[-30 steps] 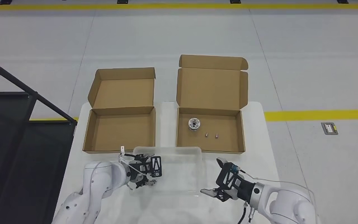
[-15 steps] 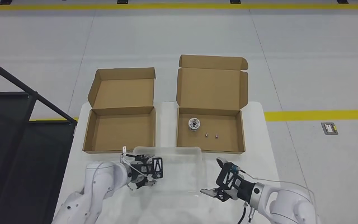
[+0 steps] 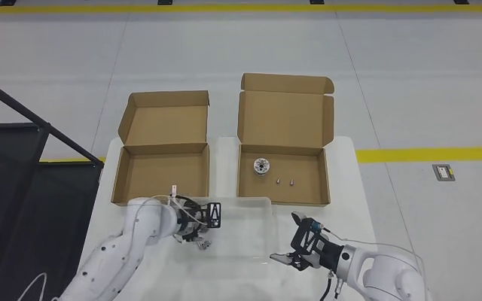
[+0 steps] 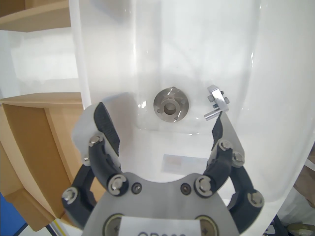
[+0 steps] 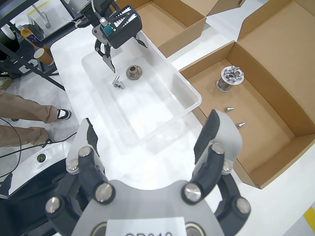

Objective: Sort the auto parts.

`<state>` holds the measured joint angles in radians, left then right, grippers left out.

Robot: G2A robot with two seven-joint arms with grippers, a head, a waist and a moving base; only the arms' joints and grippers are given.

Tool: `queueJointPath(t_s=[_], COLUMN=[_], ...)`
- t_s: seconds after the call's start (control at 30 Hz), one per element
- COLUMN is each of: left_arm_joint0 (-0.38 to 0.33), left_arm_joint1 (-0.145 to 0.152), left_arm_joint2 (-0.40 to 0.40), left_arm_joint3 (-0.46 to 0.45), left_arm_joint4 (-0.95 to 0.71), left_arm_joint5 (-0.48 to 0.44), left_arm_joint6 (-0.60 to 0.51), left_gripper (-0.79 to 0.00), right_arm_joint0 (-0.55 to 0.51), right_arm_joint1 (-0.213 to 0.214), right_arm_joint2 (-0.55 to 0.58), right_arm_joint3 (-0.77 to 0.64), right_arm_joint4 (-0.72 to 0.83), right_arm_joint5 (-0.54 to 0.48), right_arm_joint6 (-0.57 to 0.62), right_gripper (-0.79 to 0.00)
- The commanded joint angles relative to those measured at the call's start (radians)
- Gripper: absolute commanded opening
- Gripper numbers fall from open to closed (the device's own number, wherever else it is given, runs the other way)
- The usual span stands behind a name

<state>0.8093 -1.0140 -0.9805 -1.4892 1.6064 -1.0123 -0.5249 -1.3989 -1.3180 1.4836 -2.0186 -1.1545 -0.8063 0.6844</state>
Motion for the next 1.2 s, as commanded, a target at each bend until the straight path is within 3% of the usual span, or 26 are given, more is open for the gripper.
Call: queueJointPath(t_s=[0.0,0.17,0.37,0.53,0.77,0.8,1.17], left_arm_joint0=[-0.020,-0.066,-0.102,-0.125,-0.159,-0.163,-0.204], left_arm_joint1=[0.004,0.015,0.034,0.041,0.039,0.037,0.009], left_arm_joint2=[0.025,0.091,0.145,0.176,0.207,0.210,0.249], left_arm_joint3=[0.014,0.038,0.051,0.079,0.135,0.143,0.215], left_arm_joint4=[-0.028,-0.096,-0.148,-0.167,-0.193,-0.191,-0.178], left_arm_joint5=[0.000,0.000,0.000,0.000,0.000,0.000,0.012], left_arm_joint6=[-0.013,-0.039,-0.067,-0.082,-0.070,-0.069,-0.034], left_gripper=[-0.040,-0.249,-0.274,-0.231,-0.336,-0.394,-0.419], right_arm_joint0=[0.000,0.000,0.000,0.000,0.000,0.000,0.000], right_arm_joint1=[0.000,0.000,0.000,0.000,0.000,0.000,0.000], right_arm_joint2=[0.000,0.000,0.000,0.000,0.000,0.000,0.000], right_arm_joint3=[0.000,0.000,0.000,0.000,0.000,0.000,0.000], right_arm_joint4=[0.000,0.000,0.000,0.000,0.000,0.000,0.000], right_arm_joint5=[0.000,0.000,0.000,0.000,0.000,0.000,0.000], right_arm_joint6=[0.000,0.000,0.000,0.000,0.000,0.000,0.000], right_gripper=[0.000,0.000,0.000,0.000,0.000,0.000,0.000])
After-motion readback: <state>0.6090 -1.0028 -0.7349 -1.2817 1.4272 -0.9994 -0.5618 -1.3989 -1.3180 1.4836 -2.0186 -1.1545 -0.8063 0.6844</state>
